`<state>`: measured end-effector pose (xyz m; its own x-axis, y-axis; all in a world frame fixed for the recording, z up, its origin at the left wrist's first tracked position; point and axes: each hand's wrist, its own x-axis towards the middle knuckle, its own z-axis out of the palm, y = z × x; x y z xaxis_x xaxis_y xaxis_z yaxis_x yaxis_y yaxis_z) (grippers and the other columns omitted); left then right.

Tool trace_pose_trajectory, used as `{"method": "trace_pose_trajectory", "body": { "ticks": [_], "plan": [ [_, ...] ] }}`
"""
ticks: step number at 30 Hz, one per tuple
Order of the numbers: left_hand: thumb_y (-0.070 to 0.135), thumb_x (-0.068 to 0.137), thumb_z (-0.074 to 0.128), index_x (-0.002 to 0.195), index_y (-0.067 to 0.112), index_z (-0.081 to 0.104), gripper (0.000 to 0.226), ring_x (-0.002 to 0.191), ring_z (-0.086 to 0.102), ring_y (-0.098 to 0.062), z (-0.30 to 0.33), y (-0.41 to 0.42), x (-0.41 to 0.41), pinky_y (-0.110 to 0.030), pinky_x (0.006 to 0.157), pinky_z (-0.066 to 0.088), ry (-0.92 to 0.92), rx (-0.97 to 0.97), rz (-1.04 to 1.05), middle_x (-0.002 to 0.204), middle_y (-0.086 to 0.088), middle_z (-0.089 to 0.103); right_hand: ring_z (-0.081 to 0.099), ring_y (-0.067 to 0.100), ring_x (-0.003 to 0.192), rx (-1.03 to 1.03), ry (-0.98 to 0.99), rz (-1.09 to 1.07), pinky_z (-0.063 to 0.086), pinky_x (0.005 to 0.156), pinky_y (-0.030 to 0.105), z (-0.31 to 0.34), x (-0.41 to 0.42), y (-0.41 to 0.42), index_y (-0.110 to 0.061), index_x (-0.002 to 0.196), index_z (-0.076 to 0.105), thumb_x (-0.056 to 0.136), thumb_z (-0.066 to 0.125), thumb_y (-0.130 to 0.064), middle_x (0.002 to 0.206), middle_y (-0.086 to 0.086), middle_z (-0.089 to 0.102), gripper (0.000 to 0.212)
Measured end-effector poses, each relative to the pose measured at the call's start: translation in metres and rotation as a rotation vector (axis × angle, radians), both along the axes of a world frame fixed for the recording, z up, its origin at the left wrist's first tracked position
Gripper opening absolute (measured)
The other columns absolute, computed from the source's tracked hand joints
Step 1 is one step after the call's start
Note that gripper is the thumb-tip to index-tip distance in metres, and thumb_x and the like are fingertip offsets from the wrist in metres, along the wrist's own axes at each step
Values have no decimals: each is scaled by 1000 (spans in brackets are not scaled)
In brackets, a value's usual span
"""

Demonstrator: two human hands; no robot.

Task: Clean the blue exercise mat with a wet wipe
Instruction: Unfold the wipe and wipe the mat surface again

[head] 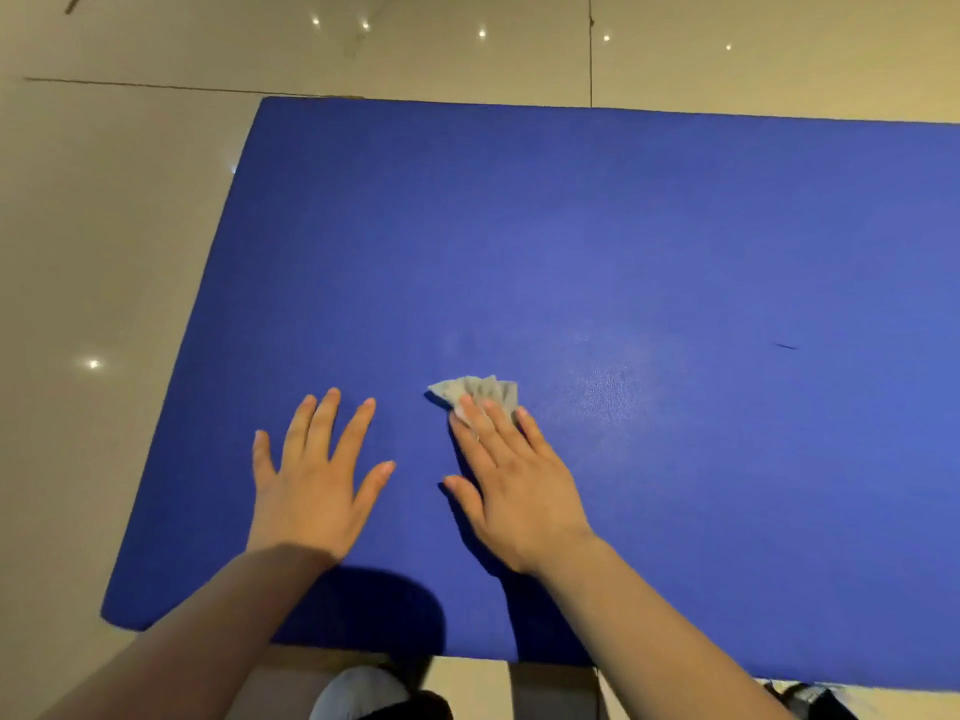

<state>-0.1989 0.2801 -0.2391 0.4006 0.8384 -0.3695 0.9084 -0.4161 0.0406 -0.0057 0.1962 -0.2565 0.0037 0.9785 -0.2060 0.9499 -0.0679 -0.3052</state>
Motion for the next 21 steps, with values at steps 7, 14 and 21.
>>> {"method": "trace_pose_trajectory", "body": {
  "ticks": [7,14,21],
  "plan": [
    [58,100,6,140,24,39,63,131,34,-30,2,-40,-32,-71,90,39,50,3,-97,140,-16,52,11,25,150,-8,-33,-529,1,121,38,-3,52,-60,-10,154,24,94,14,-57,163,6,13,78],
    [60,99,7,141,23,40,65,132,33,-31,4,-59,-48,-68,90,41,63,-21,-123,142,-16,49,23,32,147,36,163,-179,14,120,45,-1,-76,-61,-2,148,36,95,29,-51,157,15,30,73],
    [56,94,26,139,22,47,60,133,34,-33,4,-92,-77,-67,90,42,85,-65,-58,142,-15,51,30,19,145,-15,203,-213,9,120,40,11,-85,-101,-13,147,42,96,16,-54,155,4,36,70]
  ]
}}
